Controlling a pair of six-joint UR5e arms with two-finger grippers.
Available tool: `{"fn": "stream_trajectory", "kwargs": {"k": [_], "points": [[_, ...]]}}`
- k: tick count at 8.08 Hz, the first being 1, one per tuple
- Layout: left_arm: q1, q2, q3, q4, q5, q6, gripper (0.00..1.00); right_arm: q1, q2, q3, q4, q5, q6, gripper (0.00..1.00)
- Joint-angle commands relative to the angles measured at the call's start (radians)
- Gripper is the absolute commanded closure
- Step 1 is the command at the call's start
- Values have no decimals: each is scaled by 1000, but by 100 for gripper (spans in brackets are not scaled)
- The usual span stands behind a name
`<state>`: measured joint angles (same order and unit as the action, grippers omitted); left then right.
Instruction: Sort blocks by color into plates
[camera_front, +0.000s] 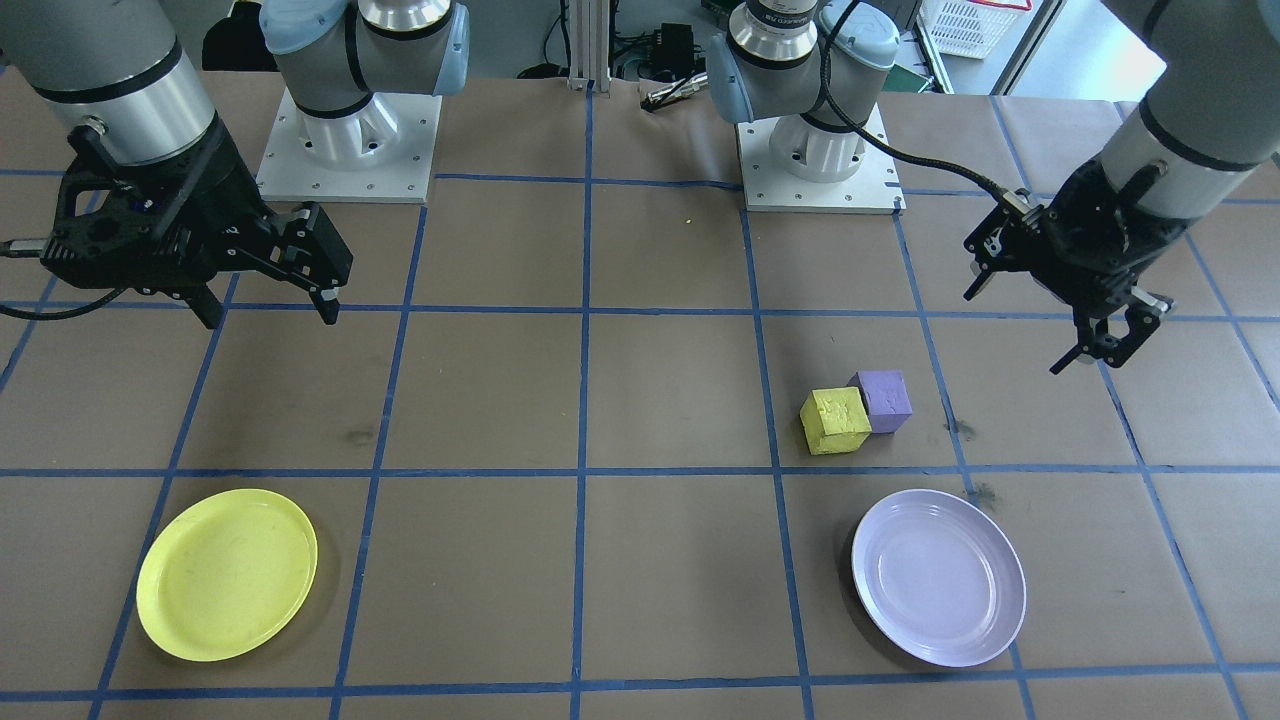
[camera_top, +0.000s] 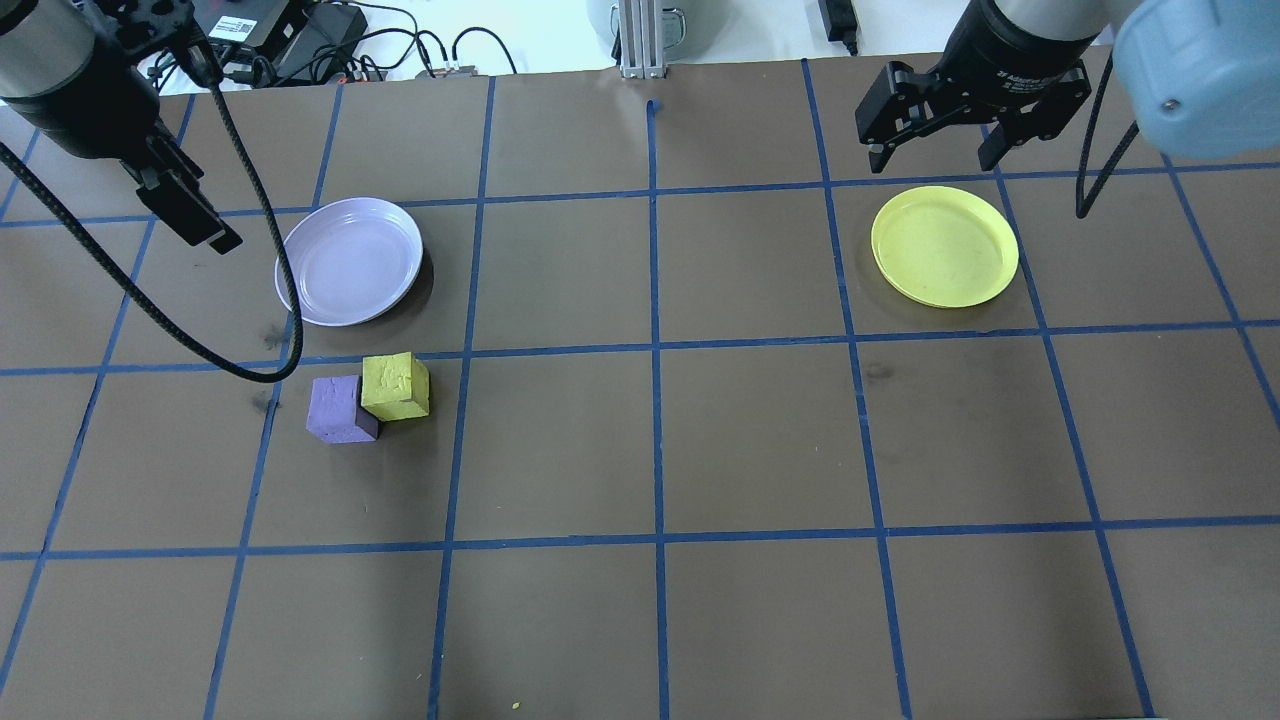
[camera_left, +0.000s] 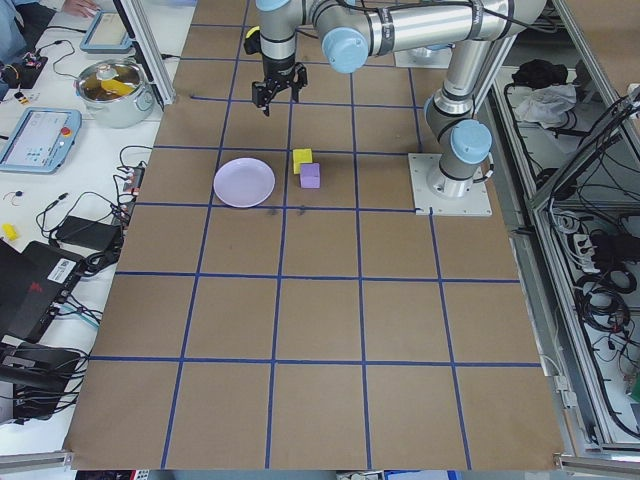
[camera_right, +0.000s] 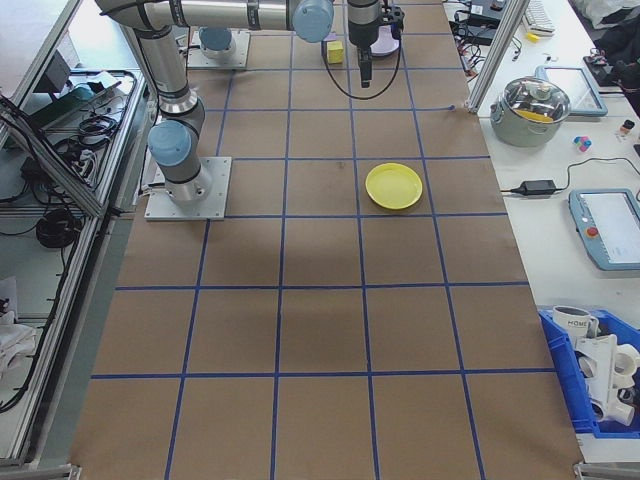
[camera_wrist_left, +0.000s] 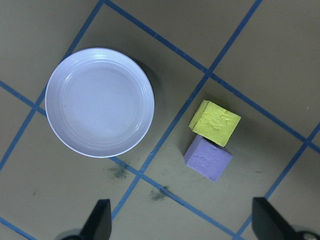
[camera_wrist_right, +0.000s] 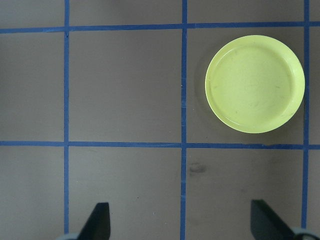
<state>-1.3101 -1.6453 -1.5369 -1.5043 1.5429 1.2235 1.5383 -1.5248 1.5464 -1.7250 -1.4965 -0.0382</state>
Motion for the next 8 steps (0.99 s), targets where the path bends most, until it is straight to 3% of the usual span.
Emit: {"fn": "stream_trajectory", "kwargs": {"k": [1, 2, 4, 6, 8], "points": [[8, -94, -28, 138, 46, 363, 0, 0, -9, 14, 5, 30, -2, 0], [8, -111, -52, 150, 43, 366, 0, -1, -9, 12, 22, -19, -2, 0], [8, -133, -165, 359, 37, 335, 0, 0, -6, 11, 21, -31, -2, 0], [8, -130, -311, 490, 49, 135, 0, 0, -2, 9, 13, -24, -2, 0], [-3, -122, -331, 480, 49, 207, 0, -3, -30, 7, 91, -37, -2, 0]]}}
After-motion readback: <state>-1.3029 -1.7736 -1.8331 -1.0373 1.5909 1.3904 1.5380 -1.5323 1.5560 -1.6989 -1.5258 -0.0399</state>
